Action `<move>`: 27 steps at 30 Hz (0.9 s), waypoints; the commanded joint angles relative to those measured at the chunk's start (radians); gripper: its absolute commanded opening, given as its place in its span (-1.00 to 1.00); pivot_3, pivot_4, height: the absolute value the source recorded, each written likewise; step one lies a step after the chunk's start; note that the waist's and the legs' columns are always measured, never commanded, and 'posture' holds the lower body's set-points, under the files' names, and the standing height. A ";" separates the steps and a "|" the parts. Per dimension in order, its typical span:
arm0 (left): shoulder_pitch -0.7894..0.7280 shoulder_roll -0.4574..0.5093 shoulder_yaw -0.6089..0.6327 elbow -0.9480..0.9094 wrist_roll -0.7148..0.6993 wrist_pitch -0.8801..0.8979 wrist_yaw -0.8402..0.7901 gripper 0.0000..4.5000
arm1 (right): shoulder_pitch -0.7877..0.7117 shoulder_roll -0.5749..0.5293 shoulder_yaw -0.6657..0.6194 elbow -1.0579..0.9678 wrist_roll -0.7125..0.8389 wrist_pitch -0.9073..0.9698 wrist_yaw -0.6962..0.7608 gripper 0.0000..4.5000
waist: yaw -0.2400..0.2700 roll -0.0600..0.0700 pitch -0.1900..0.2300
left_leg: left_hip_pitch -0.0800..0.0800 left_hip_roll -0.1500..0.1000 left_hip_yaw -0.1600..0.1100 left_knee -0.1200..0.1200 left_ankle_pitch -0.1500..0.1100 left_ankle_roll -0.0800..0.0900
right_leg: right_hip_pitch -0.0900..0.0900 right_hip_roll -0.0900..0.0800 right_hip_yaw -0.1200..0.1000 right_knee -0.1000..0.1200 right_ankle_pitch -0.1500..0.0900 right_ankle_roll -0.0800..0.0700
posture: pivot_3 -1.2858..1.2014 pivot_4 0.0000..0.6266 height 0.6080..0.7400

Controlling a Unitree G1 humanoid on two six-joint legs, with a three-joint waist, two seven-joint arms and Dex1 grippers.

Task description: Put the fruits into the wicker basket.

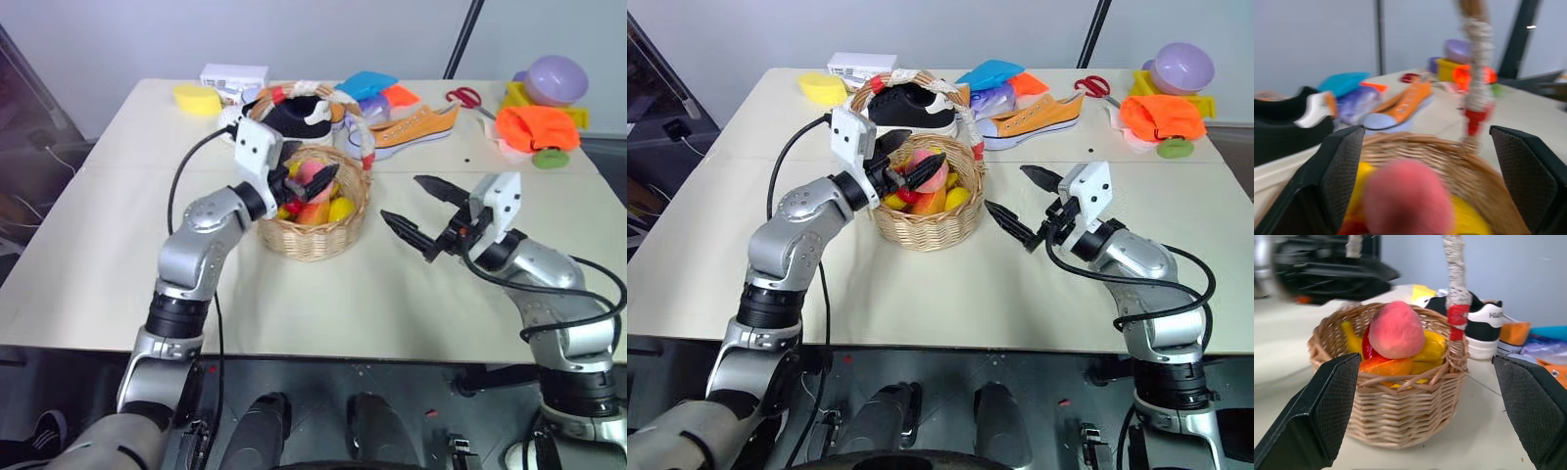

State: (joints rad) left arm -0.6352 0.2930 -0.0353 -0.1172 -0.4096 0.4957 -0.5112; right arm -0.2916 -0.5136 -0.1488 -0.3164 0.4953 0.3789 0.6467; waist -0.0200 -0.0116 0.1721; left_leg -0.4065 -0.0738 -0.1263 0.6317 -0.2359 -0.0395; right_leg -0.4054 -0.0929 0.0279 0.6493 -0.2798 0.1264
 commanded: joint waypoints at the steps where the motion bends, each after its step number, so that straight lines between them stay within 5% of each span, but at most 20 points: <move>1: 0.082 0.080 0.101 -0.159 -0.097 0.031 -0.067 0.98 | -0.070 0.060 0.008 0.009 -0.032 -0.007 -0.104 1.00 | -0.003 0.000 0.000 | 0.000 0.000 0.001 0.000 0.001 -0.002 | -0.001 0.001 0.001 0.001 0.000 0.000 | 0.03 -0.52 1.00; 12: 0.442 0.405 0.427 -0.328 -0.272 0.009 -0.322 0.98 | -0.200 0.252 0.141 0.060 -0.172 0.021 -0.335 1.00 | 0.004 0.001 0.000 | 0.000 0.001 0.000 -0.002 0.001 -0.002 | -0.002 0.001 0.002 0.000 0.000 -0.001 | 0.03 -0.52 1.00; 27: 0.685 0.311 0.546 -0.326 -0.275 -0.150 -0.290 0.98 | -0.379 0.273 0.133 0.437 -0.274 -0.195 -0.285 1.00 | 0.001 0.001 0.000 | 0.000 0.002 0.001 -0.003 0.001 -0.001 | -0.002 0.001 0.002 -0.001 0.001 -0.002 | 0.03 -0.52 1.00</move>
State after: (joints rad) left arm 0.0482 0.6008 0.4868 -0.4073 -0.6680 0.3754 -0.8036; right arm -0.6428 -0.2361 0.0038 0.1227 0.2224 0.2219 0.3489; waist -0.0191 -0.0107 0.1720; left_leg -0.4064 -0.0721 -0.1256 0.6283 -0.2354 -0.0406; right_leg -0.4076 -0.0917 0.0293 0.6488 -0.2791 0.1241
